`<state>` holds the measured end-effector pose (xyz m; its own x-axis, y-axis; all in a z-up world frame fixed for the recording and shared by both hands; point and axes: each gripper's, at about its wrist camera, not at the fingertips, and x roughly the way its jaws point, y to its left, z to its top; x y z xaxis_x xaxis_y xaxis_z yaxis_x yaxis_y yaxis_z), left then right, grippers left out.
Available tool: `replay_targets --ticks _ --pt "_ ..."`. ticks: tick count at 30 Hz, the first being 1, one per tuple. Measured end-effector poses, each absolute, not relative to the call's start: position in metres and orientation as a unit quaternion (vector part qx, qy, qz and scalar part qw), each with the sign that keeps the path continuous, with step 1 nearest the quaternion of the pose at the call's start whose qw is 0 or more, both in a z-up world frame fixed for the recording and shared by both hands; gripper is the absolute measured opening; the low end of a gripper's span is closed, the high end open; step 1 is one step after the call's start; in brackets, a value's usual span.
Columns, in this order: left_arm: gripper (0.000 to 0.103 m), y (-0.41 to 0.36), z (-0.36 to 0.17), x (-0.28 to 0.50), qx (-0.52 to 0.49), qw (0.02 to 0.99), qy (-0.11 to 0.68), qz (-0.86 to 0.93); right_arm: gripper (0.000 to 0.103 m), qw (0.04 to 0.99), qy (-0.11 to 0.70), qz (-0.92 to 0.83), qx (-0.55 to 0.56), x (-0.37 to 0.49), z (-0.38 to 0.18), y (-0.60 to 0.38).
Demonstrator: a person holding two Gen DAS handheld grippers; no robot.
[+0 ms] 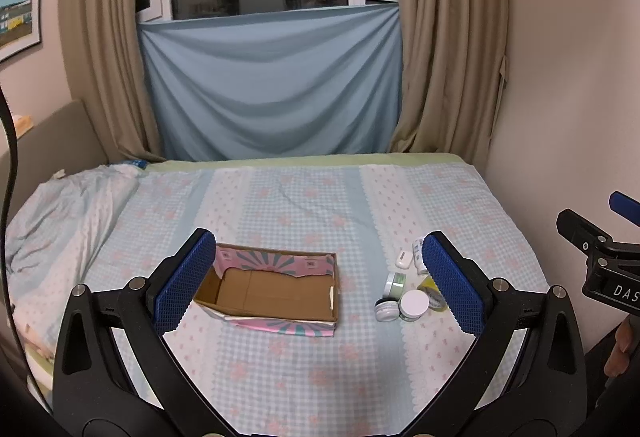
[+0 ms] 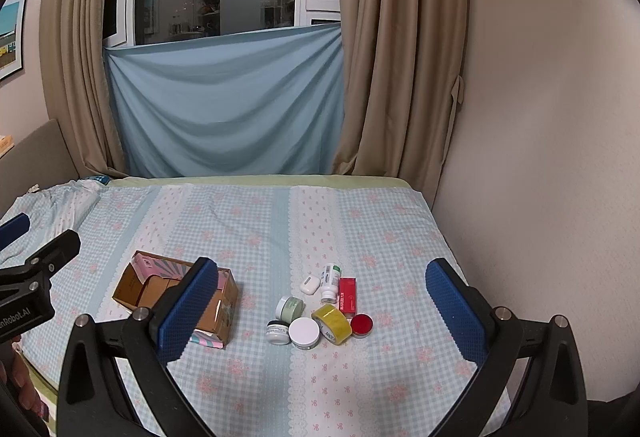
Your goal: Organize rigid objects
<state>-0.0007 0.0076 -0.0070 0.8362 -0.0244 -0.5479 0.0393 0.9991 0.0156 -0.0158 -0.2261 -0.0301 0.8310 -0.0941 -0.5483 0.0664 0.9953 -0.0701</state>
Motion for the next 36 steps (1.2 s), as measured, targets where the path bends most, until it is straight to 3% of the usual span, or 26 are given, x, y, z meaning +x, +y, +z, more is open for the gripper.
replay_targets --ticks 19,26,36 --pt "0.102 -0.002 -0.028 0.030 -0.025 0.945 0.326 -0.017 0.103 0.951 0.307 -0.029 -0.031 -0.005 -0.040 -0.251" --pt "0.102 -0.037 -0.086 0.060 -0.029 0.922 0.386 -0.011 0.103 0.939 0.341 0.006 -0.044 0.029 -0.081 -0.296" --pt "0.102 -0.088 -0.199 0.150 -0.004 0.866 0.498 -0.051 0.103 0.915 0.393 0.058 -0.074 0.095 -0.183 -0.331"
